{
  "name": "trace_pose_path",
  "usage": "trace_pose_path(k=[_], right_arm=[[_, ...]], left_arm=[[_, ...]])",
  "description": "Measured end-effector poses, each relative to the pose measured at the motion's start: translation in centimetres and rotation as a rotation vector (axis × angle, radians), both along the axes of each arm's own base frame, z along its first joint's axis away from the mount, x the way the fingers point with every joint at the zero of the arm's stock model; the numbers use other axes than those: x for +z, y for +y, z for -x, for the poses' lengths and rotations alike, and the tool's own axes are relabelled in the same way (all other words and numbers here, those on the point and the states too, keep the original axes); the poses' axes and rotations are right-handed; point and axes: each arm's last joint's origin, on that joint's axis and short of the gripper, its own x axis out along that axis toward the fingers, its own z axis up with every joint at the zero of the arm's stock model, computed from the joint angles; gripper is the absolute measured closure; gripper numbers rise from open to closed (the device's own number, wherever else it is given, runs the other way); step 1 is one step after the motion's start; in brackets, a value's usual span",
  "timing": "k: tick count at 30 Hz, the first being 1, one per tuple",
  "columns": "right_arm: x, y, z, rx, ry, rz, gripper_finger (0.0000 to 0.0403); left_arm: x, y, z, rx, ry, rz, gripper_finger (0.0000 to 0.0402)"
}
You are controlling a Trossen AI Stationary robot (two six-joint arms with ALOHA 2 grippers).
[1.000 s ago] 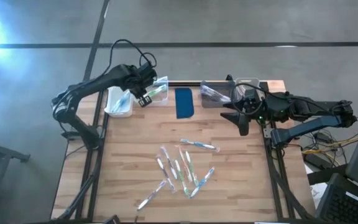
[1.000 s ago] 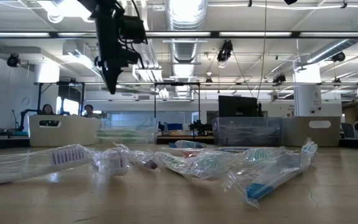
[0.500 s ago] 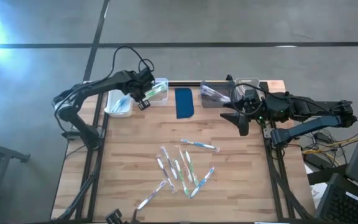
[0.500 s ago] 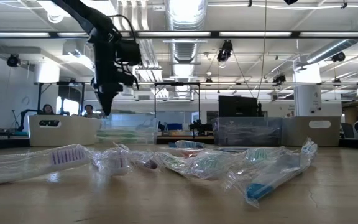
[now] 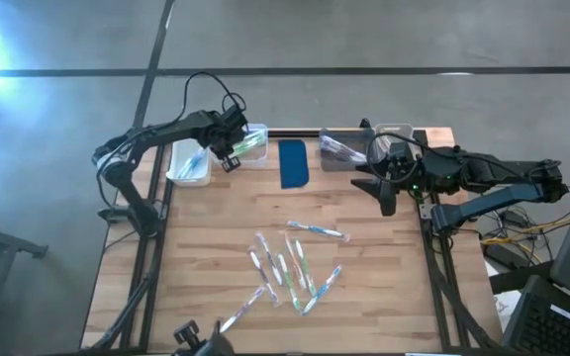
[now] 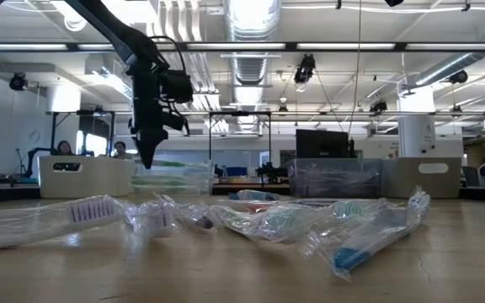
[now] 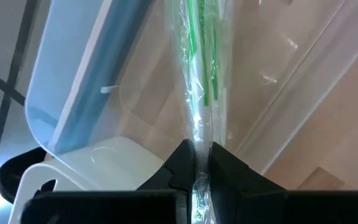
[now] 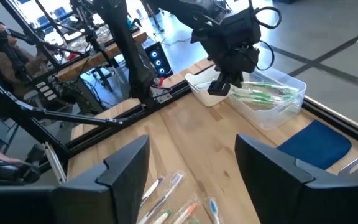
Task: Pick & Place Toothbrushes
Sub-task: Put the green toothbrush into the transparent bin, then put the blue toothbrush into the white bin
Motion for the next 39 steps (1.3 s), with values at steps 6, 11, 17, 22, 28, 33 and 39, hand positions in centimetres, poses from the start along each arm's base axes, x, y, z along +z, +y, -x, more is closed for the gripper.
trace_pose_path(k=[6, 11, 17, 22, 28, 33, 39], right_arm=[[0.0, 0.0, 0.0, 0.001, 0.001, 0.004, 0.0184], [-0.2, 0.0, 0.1, 0.001, 0.022, 0.007, 0.0188], [-0.2, 0.0, 0.1, 0.001, 0.024, 0.007, 0.0178], [-0.2, 0.0, 0.1, 0.001, 0.025, 0.007, 0.0165], [-0.2, 0.0, 0.1, 0.001, 0.027, 0.007, 0.0149], [-0.2, 0.0, 0.1, 0.001, 0.027, 0.007, 0.0140], [-0.2, 0.0, 0.1, 0.001, 0.027, 0.007, 0.0133]], left_arm=[[-0.9, 0.5, -0.1, 0.006, 0.017, 0.027, 0.0371], [-2.0, 0.7, -0.4, 0.002, 0.025, 0.051, 0.0371], [-2.8, 1.0, -0.7, 0.003, 0.034, 0.064, 0.0371], [-3.0, 1.1, -0.7, 0.004, 0.038, 0.068, 0.0359], [-2.8, 1.0, -0.7, -0.008, 0.047, 0.070, 0.0319], [-2.4, 1.0, -0.8, -0.031, 0.038, 0.090, 0.0270], [-1.0, 0.9, -0.7, -0.027, 0.075, 0.131, 0.0211]])
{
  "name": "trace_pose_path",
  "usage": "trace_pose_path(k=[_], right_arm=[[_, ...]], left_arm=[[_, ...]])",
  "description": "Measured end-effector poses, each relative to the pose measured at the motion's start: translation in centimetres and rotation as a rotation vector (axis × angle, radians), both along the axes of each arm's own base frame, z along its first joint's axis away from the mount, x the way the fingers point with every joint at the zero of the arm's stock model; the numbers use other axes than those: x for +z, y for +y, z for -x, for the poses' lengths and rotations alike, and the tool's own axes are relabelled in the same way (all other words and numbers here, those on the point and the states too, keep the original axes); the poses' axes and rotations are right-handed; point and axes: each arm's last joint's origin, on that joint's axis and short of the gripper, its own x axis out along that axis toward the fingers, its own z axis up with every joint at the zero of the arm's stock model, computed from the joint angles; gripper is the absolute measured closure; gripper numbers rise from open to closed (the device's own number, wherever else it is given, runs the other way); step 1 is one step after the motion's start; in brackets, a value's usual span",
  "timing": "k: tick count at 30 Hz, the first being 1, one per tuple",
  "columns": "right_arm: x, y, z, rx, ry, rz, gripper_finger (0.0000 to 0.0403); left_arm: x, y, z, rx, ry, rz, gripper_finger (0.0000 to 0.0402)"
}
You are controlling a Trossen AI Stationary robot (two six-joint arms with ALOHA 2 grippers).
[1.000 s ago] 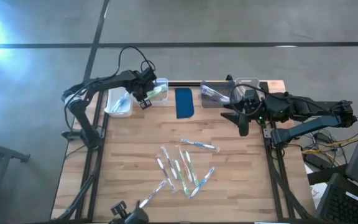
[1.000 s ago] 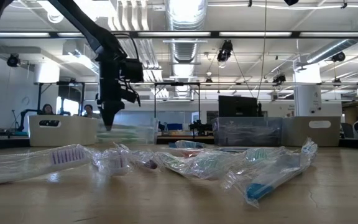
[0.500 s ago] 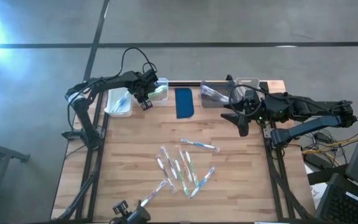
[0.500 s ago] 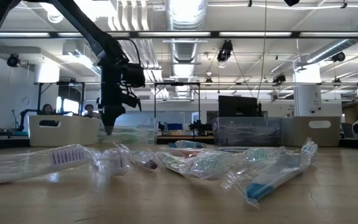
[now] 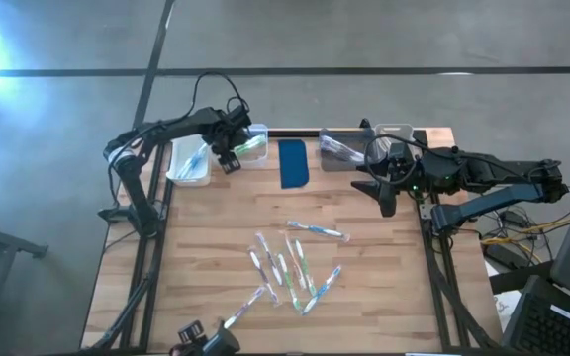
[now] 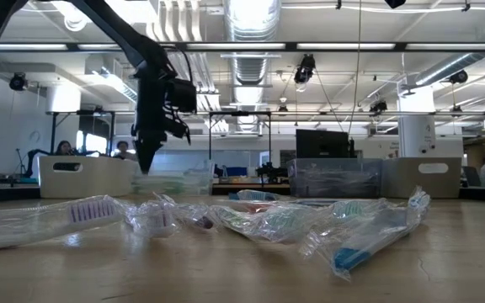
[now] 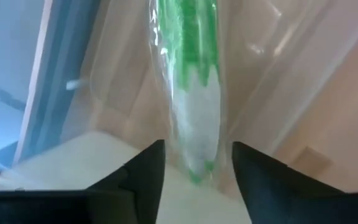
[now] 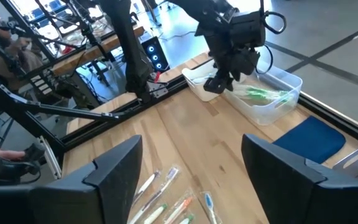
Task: Pick & Place Toothbrushes
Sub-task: Put the blue toothbrush into the white bin
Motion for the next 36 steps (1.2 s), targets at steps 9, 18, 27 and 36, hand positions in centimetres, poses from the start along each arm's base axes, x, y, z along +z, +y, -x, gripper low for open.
trace_pose_path(k=[9, 18, 27, 36], right_arm=[[0.0, 0.0, 0.0, 0.000, 0.000, 0.000, 0.0135], [0.0, 0.0, 0.0, 0.001, 0.001, 0.004, 0.0169], [0.0, 0.0, 0.0, 0.006, 0.001, 0.003, 0.0190], [-0.4, 0.1, -0.8, 0.019, 0.034, 0.062, 0.0207]], left_arm=[[4.4, 0.0, -0.3, 0.043, 0.010, 0.020, 0.0203], [11.1, -2.2, -1.4, -0.012, -0.193, -0.049, 0.0204], [15.8, -7.0, -1.0, 0.005, -0.385, -0.097, 0.0204], [19.1, -11.5, 0.1, 0.055, -0.613, -0.111, 0.0204]])
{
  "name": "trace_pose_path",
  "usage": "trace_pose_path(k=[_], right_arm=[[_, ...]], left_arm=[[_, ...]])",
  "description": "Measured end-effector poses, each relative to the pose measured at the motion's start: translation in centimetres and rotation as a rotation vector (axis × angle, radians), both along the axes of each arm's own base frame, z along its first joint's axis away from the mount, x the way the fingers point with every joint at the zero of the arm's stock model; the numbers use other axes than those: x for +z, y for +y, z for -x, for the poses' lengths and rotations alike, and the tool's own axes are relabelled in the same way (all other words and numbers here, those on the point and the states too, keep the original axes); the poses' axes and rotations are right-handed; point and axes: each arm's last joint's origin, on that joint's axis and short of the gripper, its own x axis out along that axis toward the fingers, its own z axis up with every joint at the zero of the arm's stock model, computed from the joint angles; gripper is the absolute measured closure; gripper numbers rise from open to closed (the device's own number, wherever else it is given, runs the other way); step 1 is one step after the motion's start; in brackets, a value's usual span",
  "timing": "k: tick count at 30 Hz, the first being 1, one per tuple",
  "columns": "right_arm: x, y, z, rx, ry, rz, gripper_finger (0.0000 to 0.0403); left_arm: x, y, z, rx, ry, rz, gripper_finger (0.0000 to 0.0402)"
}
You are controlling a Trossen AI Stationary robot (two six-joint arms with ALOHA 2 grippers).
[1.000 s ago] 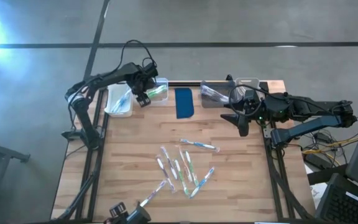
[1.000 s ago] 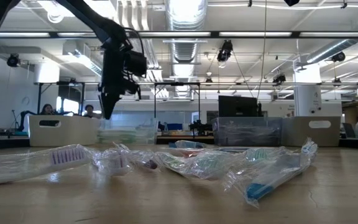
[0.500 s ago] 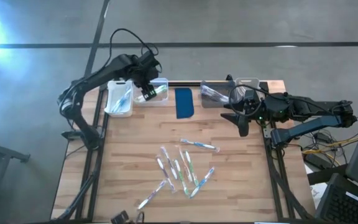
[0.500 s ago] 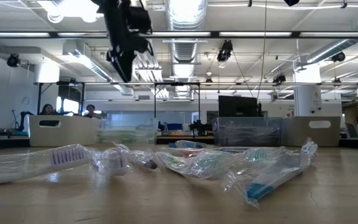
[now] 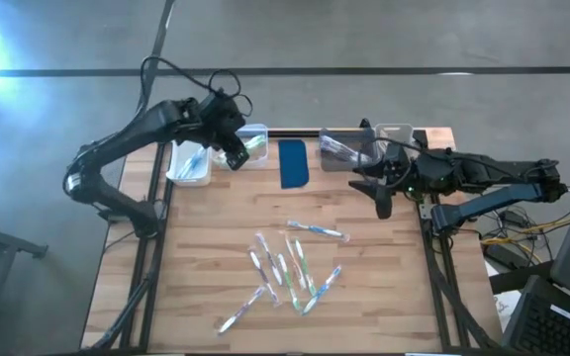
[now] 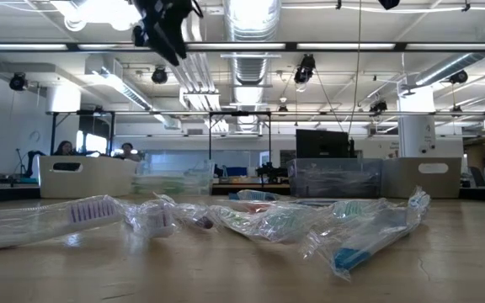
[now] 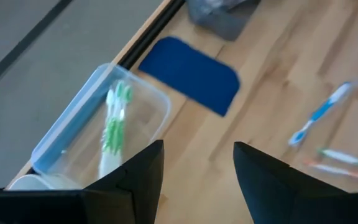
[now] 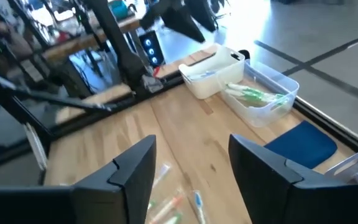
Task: Pick & Place Toothbrushes
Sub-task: Put the blue toothbrush into the white bin
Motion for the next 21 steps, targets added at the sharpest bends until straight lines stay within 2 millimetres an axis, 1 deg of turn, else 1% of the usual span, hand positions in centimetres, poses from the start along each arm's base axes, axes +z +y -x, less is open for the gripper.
trace_pose_path(k=[5, 9, 13, 18, 21], right_arm=[[-1.5, 0.3, -2.2, 0.042, 0.106, 0.079, 0.0217], [-3.8, 0.5, -4.2, 0.065, 0.259, 0.112, 0.0226], [-6.4, 0.8, -5.9, 0.080, 0.418, 0.072, 0.0231], [-9.5, 1.2, -7.4, 0.128, 0.622, 0.018, 0.0217], [-11.1, 1.4, -8.6, 0.160, 0.680, 0.007, 0.0204]], left_arm=[[1.2, -1.2, 0.6, -0.001, -0.081, -0.005, 0.0204], [1.6, -1.7, 0.9, 0.027, -0.126, 0.014, 0.0204], [1.9, -2.4, 1.2, 0.017, -0.144, 0.020, 0.0204], [2.0, -2.8, 1.1, -0.001, -0.146, 0.018, 0.0204], [2.0, -2.8, 1.1, -0.008, -0.143, 0.013, 0.0204]])
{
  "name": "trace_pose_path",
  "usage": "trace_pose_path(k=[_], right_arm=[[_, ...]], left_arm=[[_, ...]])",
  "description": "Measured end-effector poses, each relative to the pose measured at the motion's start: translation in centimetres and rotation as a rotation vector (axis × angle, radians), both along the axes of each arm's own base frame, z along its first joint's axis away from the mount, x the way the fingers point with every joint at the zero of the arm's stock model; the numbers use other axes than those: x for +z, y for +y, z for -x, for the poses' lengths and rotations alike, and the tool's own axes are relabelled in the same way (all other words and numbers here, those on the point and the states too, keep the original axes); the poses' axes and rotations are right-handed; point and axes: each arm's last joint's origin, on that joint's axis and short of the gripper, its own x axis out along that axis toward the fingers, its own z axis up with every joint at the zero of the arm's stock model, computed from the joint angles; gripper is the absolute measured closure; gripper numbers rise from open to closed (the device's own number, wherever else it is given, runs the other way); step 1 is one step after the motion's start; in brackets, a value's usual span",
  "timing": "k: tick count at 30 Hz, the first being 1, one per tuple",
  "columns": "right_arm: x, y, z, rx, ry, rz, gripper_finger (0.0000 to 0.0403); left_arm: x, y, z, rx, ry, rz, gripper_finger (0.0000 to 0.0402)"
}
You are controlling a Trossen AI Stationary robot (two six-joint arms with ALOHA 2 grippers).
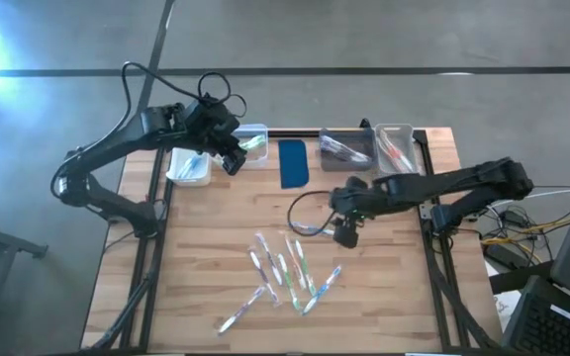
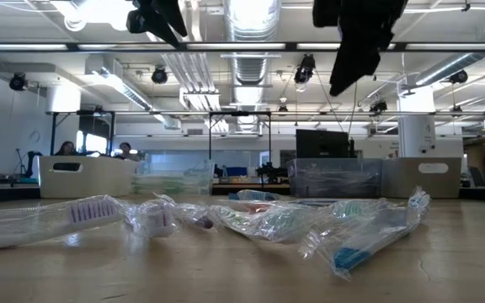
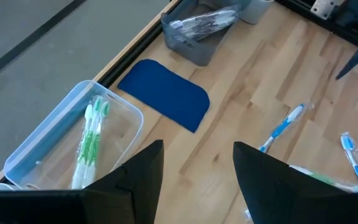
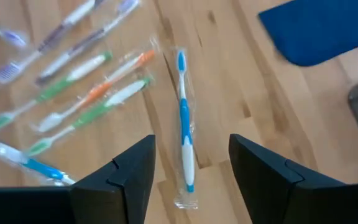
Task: Pick & Place Toothbrushes
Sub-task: Put the blue toothbrush into the white bin
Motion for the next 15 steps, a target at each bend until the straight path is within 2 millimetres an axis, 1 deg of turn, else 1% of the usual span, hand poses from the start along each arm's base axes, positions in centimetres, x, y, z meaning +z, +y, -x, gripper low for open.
trace_pose_path(k=[5, 10, 15], right_arm=[[-2.5, 0.1, -1.7, -0.004, 0.088, 0.001, 0.0184], [-4.6, 0.0, -2.7, -0.022, 0.162, -0.009, 0.0166], [-6.9, -0.5, -3.7, -0.014, 0.240, -0.008, 0.0153]], left_arm=[[0.0, 0.0, -0.1, -0.008, -0.003, -0.010, 0.0204], [0.0, 0.0, -0.1, -0.010, -0.003, -0.012, 0.0204], [0.1, 0.1, -0.2, -0.011, -0.008, -0.015, 0.0204]])
